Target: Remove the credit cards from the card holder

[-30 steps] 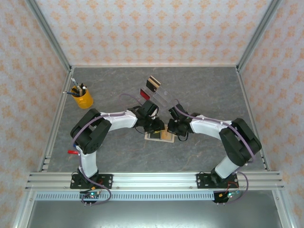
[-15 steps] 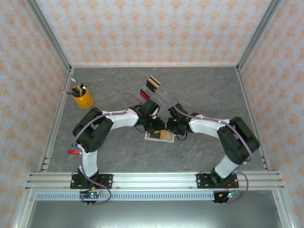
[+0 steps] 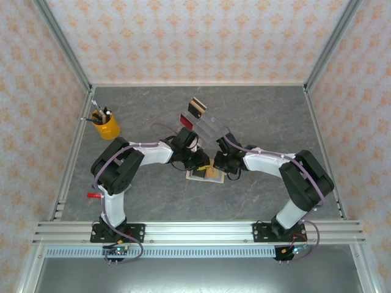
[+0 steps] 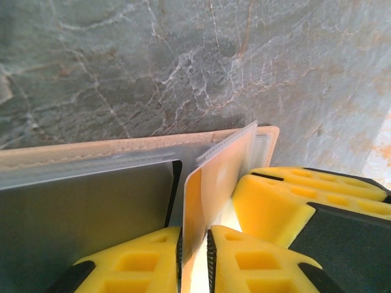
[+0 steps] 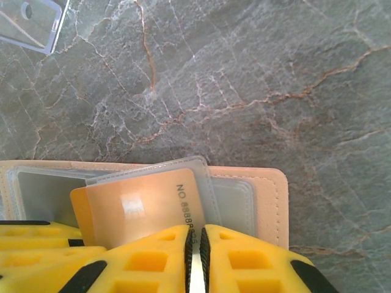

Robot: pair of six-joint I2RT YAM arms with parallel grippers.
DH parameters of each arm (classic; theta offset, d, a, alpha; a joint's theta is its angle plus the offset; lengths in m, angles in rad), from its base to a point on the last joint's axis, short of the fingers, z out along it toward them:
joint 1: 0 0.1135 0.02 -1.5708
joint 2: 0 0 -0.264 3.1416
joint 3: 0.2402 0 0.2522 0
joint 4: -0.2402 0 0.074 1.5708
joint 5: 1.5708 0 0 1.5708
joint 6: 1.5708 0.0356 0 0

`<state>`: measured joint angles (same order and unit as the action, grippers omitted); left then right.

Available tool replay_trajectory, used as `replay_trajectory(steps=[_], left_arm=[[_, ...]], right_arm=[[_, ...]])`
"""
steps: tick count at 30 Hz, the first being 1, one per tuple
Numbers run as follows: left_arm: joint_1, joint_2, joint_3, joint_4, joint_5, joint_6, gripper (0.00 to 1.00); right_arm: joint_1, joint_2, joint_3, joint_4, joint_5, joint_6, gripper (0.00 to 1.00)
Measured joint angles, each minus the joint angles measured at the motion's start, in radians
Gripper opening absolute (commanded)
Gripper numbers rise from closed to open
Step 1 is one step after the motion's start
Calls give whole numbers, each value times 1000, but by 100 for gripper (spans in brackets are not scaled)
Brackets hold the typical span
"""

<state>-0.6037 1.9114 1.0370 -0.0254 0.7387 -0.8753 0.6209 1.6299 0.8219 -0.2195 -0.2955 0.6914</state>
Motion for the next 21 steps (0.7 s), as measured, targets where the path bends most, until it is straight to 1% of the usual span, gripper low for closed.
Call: replay_trajectory(steps=[2, 10, 13, 21], left_arm=[[5, 0, -13, 22, 13, -4, 11], [16, -13, -37, 57, 21, -3, 2], [17, -20, -41, 61, 21, 10, 0], [30, -45, -51, 34, 18, 67, 0]], right_arm=[[0, 0, 0, 0, 0, 0, 16], [0, 0, 0, 0, 7, 4, 16], [0, 0, 0, 0, 10, 4, 16], [9, 4, 0, 12, 15, 9, 15]])
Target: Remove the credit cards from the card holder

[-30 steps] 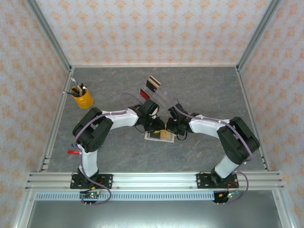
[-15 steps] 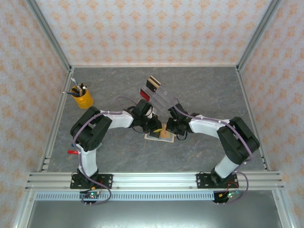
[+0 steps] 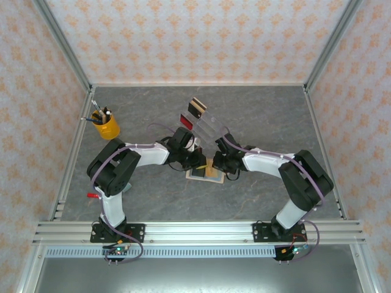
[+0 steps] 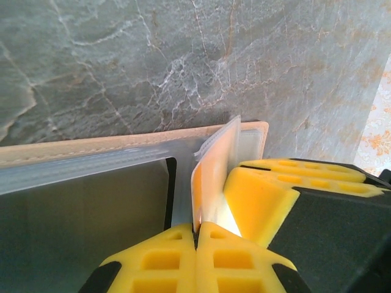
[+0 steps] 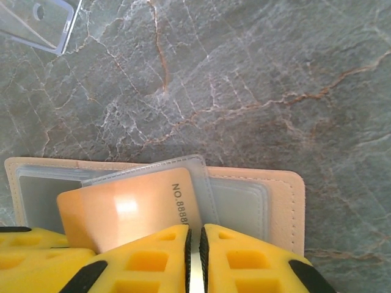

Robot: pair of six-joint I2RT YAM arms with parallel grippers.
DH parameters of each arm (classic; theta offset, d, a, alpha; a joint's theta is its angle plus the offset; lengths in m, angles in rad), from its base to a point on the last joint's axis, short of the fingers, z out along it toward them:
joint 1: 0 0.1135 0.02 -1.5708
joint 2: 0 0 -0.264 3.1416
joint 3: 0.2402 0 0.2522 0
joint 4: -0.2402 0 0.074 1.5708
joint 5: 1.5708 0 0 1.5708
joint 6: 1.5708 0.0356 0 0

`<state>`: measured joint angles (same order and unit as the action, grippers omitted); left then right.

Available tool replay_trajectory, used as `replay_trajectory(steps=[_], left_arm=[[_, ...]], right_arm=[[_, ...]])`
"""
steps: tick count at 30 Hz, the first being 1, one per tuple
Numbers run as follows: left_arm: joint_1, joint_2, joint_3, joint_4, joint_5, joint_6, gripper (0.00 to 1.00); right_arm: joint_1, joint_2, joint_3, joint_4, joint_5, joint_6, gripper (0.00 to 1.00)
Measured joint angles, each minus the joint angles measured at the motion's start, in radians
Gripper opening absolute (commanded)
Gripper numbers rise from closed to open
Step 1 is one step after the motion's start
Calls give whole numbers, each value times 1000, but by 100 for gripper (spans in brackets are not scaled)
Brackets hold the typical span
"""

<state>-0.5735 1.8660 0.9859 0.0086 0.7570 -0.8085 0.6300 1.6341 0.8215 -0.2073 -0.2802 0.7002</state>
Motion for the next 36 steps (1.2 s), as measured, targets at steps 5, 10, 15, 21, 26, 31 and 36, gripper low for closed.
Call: replay_trajectory(steps=[5, 10, 15, 21, 26, 31, 36], left_arm=[[26, -49, 0, -83, -9, 61, 0], [45, -85, 0, -149, -18, 113, 0], [64, -120, 0, -217, -40, 156, 0], [125, -242, 0, -280, -67, 174, 0], [192, -370, 0, -267, -66, 140, 0], [243, -434, 1, -183, -43, 47, 0], [256, -464, 1, -89, -5, -60, 0]], right_arm=[[0, 3, 0, 0, 6, 3, 15], [0, 1, 0, -1, 7, 3, 15], [0, -21, 0, -25, 21, -5, 18], [-10, -142, -1, -11, -13, -41, 30], [-56, -231, -2, 127, -129, -30, 52], [-112, -234, -21, 315, -266, 54, 68], [-119, -207, -24, 505, -377, 180, 71]])
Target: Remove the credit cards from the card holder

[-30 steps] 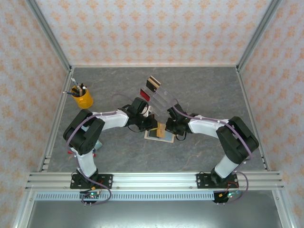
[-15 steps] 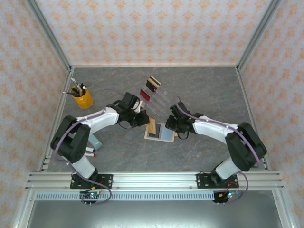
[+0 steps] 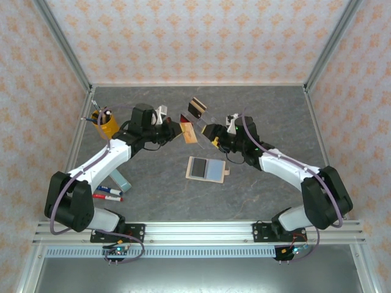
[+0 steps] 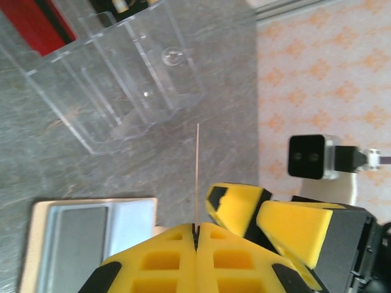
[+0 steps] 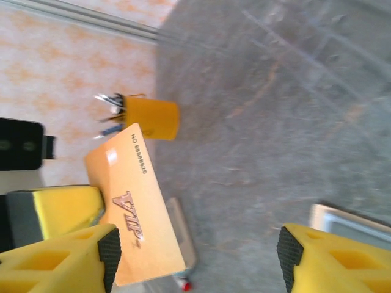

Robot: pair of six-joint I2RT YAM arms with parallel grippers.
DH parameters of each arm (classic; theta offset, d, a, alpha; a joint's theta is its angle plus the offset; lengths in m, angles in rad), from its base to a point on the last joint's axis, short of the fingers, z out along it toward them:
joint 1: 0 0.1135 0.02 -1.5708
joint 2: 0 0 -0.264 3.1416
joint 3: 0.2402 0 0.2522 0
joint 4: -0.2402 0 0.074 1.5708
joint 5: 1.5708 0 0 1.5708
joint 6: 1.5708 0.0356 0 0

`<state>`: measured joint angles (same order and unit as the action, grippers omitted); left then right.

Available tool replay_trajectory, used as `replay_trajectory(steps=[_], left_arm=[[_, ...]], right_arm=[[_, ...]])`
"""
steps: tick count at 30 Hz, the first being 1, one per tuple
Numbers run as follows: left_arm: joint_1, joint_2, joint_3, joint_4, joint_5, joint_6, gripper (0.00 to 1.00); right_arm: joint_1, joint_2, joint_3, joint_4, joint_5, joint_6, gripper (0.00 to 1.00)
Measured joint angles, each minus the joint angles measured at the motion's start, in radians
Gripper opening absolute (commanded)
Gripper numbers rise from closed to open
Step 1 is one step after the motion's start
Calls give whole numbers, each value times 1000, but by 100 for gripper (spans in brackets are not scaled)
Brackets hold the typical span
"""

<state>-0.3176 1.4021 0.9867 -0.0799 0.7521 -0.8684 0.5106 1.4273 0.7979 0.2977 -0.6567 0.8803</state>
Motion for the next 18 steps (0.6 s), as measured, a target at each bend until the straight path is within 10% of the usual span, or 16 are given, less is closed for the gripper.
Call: replay_trajectory(steps=[18], left_arm=[[8, -28, -25, 206, 37, -217, 0]], right_arm=[[-1, 89, 9, 356, -157, 276, 27]])
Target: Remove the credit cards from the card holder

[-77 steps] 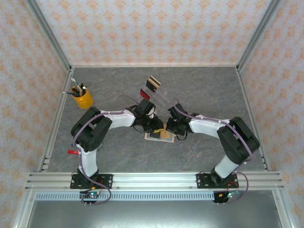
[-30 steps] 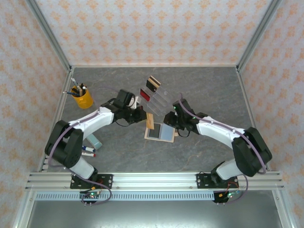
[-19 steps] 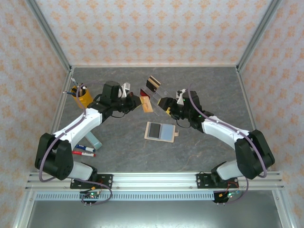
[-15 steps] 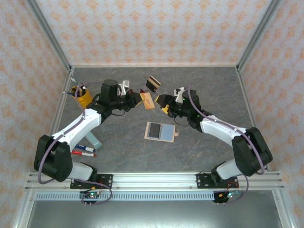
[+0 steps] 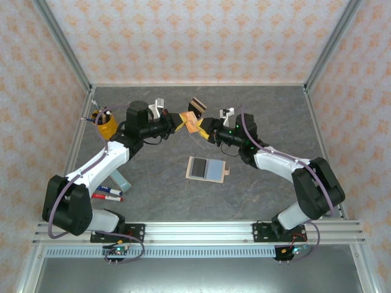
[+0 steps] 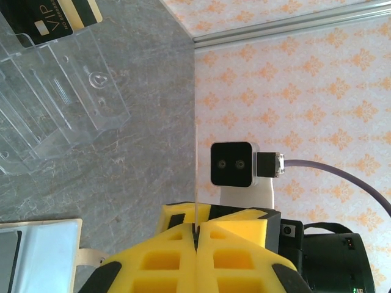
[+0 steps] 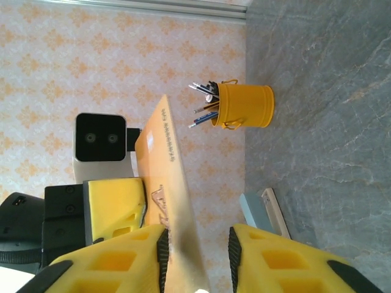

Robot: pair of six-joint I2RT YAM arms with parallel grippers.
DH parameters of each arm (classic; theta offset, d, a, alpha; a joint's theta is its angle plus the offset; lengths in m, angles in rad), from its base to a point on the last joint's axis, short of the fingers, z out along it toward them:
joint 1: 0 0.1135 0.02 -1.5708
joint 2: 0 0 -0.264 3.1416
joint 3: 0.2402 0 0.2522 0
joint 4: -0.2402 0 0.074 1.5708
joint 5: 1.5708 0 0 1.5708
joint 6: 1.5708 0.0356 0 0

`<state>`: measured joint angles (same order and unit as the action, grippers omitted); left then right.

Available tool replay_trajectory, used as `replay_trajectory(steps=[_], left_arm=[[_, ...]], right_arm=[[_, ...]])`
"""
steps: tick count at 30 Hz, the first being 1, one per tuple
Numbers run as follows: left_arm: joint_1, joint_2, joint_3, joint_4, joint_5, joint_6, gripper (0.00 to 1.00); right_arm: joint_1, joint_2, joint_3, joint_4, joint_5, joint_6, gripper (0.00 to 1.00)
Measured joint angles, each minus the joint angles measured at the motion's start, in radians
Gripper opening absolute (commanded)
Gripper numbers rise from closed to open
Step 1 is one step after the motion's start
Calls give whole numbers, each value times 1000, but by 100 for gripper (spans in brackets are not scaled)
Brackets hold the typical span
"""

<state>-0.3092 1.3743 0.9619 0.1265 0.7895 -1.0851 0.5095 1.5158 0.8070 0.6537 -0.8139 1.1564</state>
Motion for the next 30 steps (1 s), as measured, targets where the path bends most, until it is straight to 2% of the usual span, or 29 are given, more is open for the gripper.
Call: replay_trajectory(steps=[4, 6, 9, 12, 16, 20, 22, 30], left_arm=[[0, 0, -2, -2, -2, -7, 0], [4, 0, -4, -18, -4, -6, 0], [1, -11, 7, -111, -33, 39, 29], [-1, -38, 48, -296, -130, 137, 58], [0, -82, 108, -522, -315, 265, 77], [0, -116, 139, -688, -480, 384, 94], [0, -122, 149, -747, -549, 437, 99], [0, -126, 152, -874, -721, 605, 100]], right_arm=[[0, -1, 0, 0, 1, -5, 3], [-1, -8, 5, -12, 2, -25, 0], [2, -30, 25, -101, 8, -98, 0], [5, -63, 69, -271, 66, -241, 0], [4, -93, 166, -506, 205, -502, 0], [4, -87, 269, -642, 337, -755, 0], [4, -62, 317, -671, 388, -872, 0], [4, 163, 526, -719, 467, -1257, 0]])
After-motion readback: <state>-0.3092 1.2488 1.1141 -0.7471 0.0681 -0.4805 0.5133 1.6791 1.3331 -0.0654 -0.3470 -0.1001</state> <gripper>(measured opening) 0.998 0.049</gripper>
